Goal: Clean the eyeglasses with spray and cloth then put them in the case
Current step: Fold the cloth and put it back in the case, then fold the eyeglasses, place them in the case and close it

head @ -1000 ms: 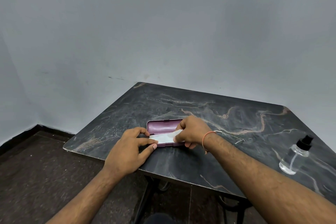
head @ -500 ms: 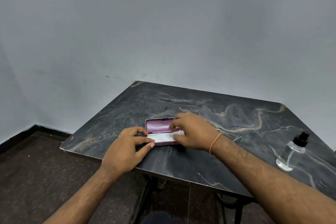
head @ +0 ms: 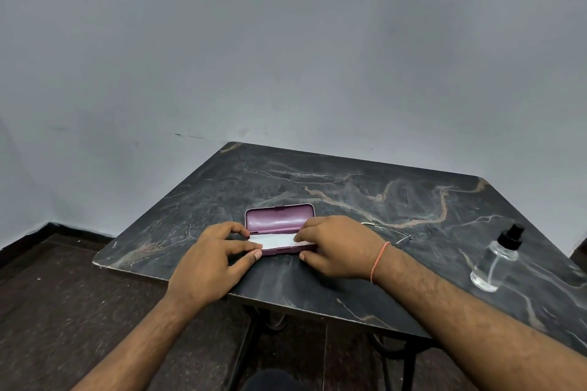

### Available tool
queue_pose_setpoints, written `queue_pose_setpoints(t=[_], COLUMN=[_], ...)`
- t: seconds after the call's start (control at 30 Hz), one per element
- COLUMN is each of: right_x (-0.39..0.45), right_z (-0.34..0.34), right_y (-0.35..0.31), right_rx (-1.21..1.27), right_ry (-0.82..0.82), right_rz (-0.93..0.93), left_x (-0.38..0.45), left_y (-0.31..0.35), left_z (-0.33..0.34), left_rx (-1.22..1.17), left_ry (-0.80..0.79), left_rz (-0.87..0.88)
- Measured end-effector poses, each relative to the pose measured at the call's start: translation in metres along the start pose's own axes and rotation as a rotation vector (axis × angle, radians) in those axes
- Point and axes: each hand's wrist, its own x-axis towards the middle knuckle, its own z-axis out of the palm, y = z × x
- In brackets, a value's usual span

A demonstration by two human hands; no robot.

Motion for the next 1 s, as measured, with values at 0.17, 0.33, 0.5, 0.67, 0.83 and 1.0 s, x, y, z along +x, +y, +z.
queue_pose_setpoints(t=[0.17, 0.33, 0.5, 0.67, 0.83, 1.0], right_x=[-0.032, -0.079, -0.116, -0.135, -0.137, -0.136], right_z=[-0.025, -0.029, 0.020, 0.063, 0.068, 0.068], right_y=[0.030, 0.087, 0.102, 0.098, 0.101, 0.103], right_rx=[0.137, 0.186, 0.371, 0.559, 0.713, 0.779], right_ry=[0.135, 0.232, 0.334, 0.584, 0.594, 0.564], right_rz=[0.034, 0.410, 0.614, 0.730, 0.795, 0.796], left_x=[0.000, 0.000, 0.000, -0.003, -0.003, 0.017], left_y=[-0.003, -0.001, 0.004, 0.013, 0.036, 0.100], left_z=[0.001, -0.002, -0.007, -0.014, -0.014, 0.001], left_rx=[0.002, 0.018, 0.037, 0.019, 0.146, -0.043], left_ry=[-0.002, -0.038, -0.072, -0.055, 0.047, 0.066], left_rz=[0.002, -0.007, -0.038, -0.059, -0.118, -0.116])
